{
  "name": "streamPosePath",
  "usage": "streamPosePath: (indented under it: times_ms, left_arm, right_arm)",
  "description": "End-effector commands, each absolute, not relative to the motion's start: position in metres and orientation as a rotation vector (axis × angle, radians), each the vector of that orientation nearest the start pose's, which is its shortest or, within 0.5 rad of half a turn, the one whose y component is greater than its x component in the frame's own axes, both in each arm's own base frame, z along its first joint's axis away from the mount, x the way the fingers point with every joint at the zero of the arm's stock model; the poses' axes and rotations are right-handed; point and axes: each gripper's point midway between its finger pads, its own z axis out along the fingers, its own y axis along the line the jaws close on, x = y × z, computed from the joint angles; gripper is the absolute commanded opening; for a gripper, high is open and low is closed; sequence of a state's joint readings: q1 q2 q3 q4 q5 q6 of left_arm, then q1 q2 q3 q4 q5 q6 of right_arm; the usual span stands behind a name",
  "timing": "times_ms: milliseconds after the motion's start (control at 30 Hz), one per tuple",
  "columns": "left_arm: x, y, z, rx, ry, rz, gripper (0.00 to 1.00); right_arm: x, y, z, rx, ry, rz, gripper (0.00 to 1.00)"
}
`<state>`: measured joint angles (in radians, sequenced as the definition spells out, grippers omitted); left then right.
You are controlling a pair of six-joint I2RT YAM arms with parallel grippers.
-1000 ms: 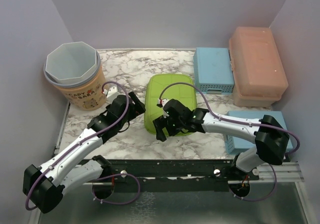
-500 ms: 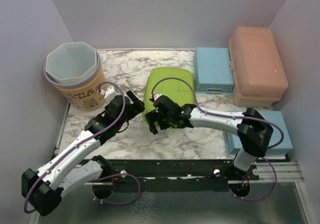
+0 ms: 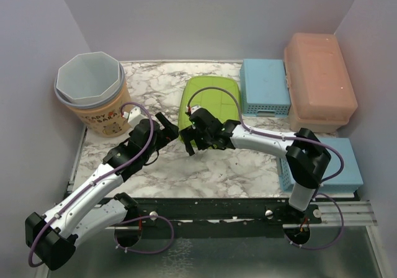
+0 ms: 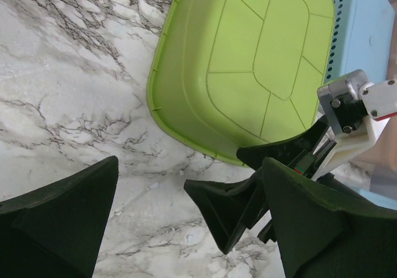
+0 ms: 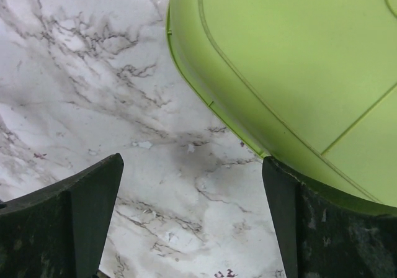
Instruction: Turn the large container upside down
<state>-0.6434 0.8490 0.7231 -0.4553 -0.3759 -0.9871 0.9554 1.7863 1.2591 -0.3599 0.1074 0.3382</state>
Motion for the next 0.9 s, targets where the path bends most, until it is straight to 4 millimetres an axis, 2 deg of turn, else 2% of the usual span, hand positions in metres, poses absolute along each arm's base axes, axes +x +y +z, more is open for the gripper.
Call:
streamPosePath:
  times_ms: [0,233,867]
  left_arm:
    - [0.251,-0.147,0.177,-0.596,2.091,-0.552,0.99]
    - [0.251,-0.149,0.173,-0.590,2.108,-0.546,0.99]
    - [0.248,-0.147,0.179,-0.581,2.092,-0.567,0.99]
  right_arm:
    - [0.275,0.349,0.079,-0.718,2.403,0.383,0.98]
    - [0.294,0.349,0.074,-0.723,2.403,0.358,0.99]
    - [0.388,0.338,0.076,-0.533,2.405,0.318,0.99]
